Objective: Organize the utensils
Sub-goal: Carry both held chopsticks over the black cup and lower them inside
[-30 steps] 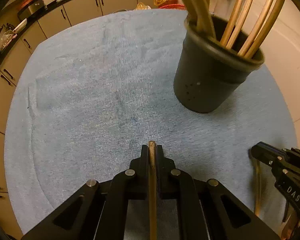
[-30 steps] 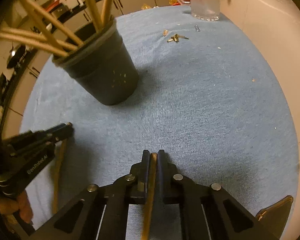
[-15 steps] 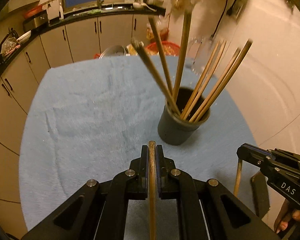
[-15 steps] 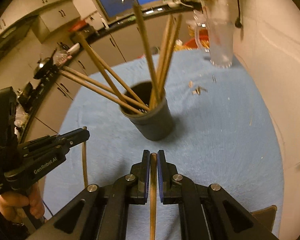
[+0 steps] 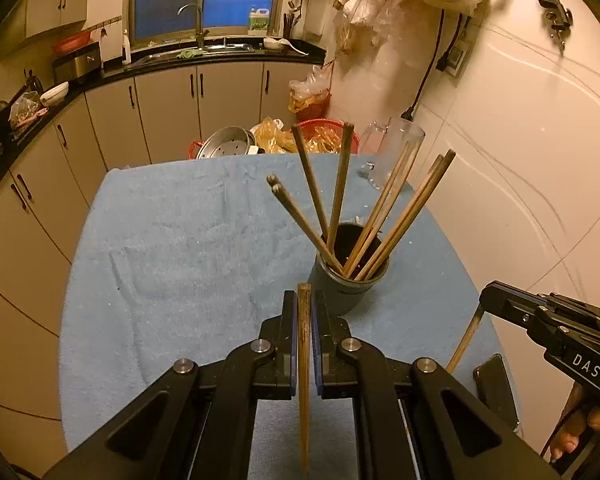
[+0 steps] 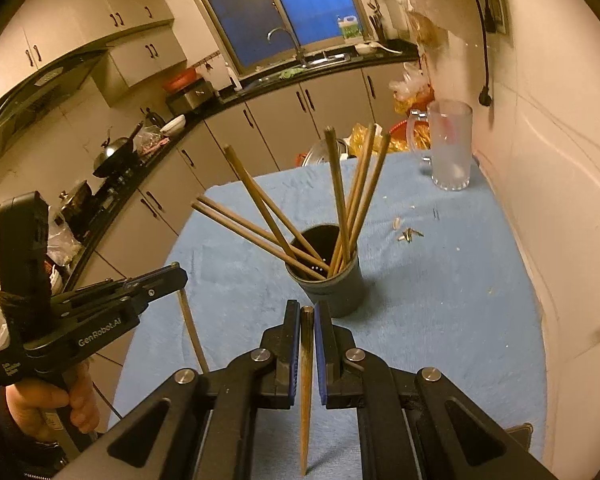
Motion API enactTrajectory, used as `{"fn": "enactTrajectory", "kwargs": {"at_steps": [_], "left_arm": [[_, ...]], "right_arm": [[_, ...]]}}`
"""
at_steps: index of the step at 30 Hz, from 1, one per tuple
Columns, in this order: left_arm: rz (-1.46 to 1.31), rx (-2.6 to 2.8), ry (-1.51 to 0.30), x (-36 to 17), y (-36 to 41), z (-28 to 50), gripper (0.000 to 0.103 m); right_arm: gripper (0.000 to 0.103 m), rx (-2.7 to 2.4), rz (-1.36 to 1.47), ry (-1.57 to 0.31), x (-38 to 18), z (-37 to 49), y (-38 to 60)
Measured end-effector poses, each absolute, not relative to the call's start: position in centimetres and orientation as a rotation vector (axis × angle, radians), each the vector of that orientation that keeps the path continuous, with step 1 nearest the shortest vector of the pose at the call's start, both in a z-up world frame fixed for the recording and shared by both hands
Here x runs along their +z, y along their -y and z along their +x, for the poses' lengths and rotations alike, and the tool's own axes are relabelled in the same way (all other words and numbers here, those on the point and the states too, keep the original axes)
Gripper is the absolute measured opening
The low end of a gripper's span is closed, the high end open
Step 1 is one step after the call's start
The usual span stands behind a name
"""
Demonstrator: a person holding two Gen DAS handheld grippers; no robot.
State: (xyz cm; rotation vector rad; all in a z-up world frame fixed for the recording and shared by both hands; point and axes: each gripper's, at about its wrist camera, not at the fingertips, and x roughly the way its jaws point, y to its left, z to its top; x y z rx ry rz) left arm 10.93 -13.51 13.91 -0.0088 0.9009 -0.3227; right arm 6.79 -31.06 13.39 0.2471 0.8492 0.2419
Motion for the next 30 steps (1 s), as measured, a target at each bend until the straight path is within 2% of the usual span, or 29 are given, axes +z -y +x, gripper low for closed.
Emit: {"fn": "enactTrajectory", "kwargs": {"at_steps": [20, 30], "left_arm": [[0.018, -0.318, -0.81, 18.4, 14.2, 10.9, 0.006], [0.038, -0.306, -0.699, 21.3, 15.4, 11.2, 0.007]], "right_arm": [[0.008, 0.249, 0.186, -0.723, 19.5, 6.5, 31.3], [0.008, 0.225, 0.178, -0.677, 22.1, 6.6, 31.5]]}}
